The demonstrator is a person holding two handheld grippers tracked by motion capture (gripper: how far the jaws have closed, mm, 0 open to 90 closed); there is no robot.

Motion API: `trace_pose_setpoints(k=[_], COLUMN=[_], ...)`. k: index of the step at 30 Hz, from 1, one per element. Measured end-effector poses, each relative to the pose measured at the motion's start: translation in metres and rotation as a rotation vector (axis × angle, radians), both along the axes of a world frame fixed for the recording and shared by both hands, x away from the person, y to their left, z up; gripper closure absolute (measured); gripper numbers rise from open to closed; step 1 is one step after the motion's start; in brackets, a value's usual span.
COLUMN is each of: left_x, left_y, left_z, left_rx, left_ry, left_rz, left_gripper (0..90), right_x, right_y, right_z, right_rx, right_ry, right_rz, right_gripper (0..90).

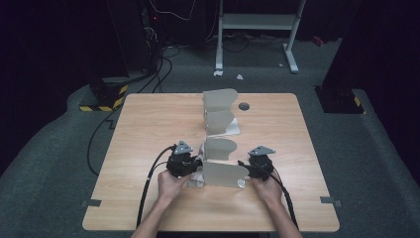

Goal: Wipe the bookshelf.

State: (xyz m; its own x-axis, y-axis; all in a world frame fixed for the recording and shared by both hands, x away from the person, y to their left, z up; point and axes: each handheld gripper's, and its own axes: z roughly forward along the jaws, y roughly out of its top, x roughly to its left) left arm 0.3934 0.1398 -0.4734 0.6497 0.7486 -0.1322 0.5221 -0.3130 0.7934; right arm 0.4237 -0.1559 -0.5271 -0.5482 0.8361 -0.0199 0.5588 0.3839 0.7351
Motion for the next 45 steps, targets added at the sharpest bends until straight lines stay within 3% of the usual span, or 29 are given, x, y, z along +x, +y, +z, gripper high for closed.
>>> trace_pose_setpoints(k=[8,14,17,21,27,40,43,45], left_x=[-0.002,-0.003,-0.001,0.001,0.0,0.004,0.008,0.011], left_y=[0.006,0.003,0.003,0.003,0.005,-0.001,-0.003,-0.005], left_z=[0.041,0.058,0.06,0.058,0.049,-0.001,-0.014,-0.02], left_rx=[-0.013,-0.018,-0.037,-0.048,-0.015,-0.004,-0.02,0.001], left_ry=[-0.082,-0.136,-0.136,-0.124,-0.092,0.021,0.051,0.059], left_rz=[-0.018,-0.017,-0.014,-0.019,-0.02,0.006,0.02,0.019], left_gripper=[76.9,76.8,76.5,76.5,76.7,76.4,76.5,76.6], right_x=[-0.001,-0.001,-0.001,-0.001,-0.001,-0.001,-0.001,-0.001], right_y=[0.0,0.0,0.0,0.0,0.0,0.0,0.0,0.0], right_z=[0.0,0.0,0.0,0.0,0.0,0.0,0.0,0.0], right_rx=[0.0,0.0,0.0,0.0,0.0,0.0,0.0,-0.001], right_ry=[0.001,0.001,0.001,0.001,0.001,0.0,0.0,-0.001], right_rz=[-0.004,-0.004,-0.003,-0.003,-0.003,-0.003,-0.003,-0.001], right_gripper=[40.6,40.6,40.6,40.6,40.6,40.6,40.7,40.7])
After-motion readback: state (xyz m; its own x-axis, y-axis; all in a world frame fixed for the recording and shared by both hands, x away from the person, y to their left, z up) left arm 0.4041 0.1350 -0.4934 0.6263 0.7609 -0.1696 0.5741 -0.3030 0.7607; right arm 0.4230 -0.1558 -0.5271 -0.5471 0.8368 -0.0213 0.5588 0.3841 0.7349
